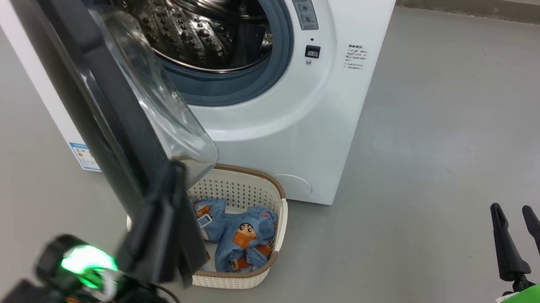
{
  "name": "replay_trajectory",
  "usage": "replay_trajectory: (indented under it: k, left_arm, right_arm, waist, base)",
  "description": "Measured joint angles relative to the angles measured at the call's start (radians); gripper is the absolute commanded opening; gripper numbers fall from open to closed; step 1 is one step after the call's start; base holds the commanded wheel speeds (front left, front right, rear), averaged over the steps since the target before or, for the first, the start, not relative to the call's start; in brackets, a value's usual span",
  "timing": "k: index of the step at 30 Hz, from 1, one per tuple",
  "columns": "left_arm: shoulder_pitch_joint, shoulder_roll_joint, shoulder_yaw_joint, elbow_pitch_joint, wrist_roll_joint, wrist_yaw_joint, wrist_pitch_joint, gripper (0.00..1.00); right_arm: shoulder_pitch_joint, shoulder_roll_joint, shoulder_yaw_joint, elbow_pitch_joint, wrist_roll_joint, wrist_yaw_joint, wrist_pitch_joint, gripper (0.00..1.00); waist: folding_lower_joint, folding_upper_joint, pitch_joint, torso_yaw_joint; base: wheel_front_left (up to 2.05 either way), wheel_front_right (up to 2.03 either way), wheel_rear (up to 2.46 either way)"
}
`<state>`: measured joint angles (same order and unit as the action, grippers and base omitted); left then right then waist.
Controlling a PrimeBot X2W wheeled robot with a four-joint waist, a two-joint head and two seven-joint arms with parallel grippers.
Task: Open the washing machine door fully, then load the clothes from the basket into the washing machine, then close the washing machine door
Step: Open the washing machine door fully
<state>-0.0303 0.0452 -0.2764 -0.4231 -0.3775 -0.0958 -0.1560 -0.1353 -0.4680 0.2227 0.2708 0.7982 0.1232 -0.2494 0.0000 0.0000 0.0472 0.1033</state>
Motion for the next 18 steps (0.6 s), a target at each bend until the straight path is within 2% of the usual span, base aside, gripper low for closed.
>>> replay_trajectory:
  k: [4,8,18]
  left_arm:
    - [0.019,0.001,-0.103,0.051,-0.080,0.002,0.016,0.00]
    - [0.017,0.001,-0.180,0.190,-0.132,0.005,0.006,0.00]
    - [-0.055,0.003,-0.209,0.403,-0.149,0.019,-0.056,0.00]
  right_arm:
    - [0.000,0.000,0.001,0.000,0.000,0.000,0.000,1.00]
    - [0.000,0.000,0.001,0.000,0.000,0.000,0.000,1.00]
    - [0.000,0.000,0.000,-0.007,-0.007,0.000,0.000,1.00]
  waist:
    - [0.0000,0.0000,0.000,-0.004]
    - [0.0000,0.0000,0.005,-0.007]
    - [0.0000,0.0000,0.020,-0.008]
  base:
    - [0.00,0.00,0.00]
    - [0.00,0.00,0.00]
    - [0.00,0.00,0.00]
